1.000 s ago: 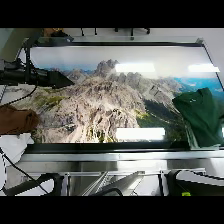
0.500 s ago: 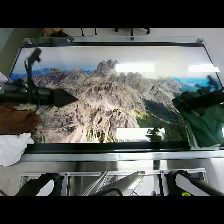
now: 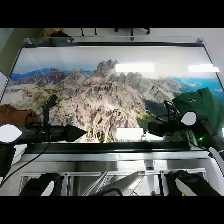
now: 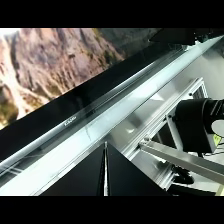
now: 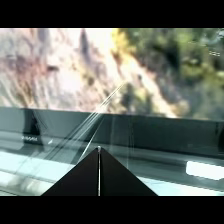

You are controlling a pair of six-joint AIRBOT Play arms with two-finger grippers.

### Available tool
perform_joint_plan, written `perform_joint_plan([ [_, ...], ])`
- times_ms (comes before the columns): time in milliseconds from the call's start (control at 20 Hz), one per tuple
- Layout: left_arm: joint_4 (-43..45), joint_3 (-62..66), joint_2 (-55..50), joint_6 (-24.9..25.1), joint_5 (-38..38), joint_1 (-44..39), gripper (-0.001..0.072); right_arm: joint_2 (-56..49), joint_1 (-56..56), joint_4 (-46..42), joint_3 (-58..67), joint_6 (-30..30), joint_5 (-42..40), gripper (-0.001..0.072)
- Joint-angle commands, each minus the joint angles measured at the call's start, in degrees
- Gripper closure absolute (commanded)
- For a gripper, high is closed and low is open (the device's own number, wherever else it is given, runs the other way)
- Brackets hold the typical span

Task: Fold the shirts.

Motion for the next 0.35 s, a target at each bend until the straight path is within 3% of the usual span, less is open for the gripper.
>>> perform_joint_plan([
  [0, -0.09, -3.15, 3.67, 0.07, 0.79, -0.22, 0.0693, 0.37, 1.01, 0.66, -0.87, -0.11, -0.52, 0.0693],
  [300, -0.04, -5.16, 8.55, 0.07, 0.83, -0.22, 0.0694, 0.37, 1.01, 0.66, -0.87, -0.11, -0.52, 0.0693],
])
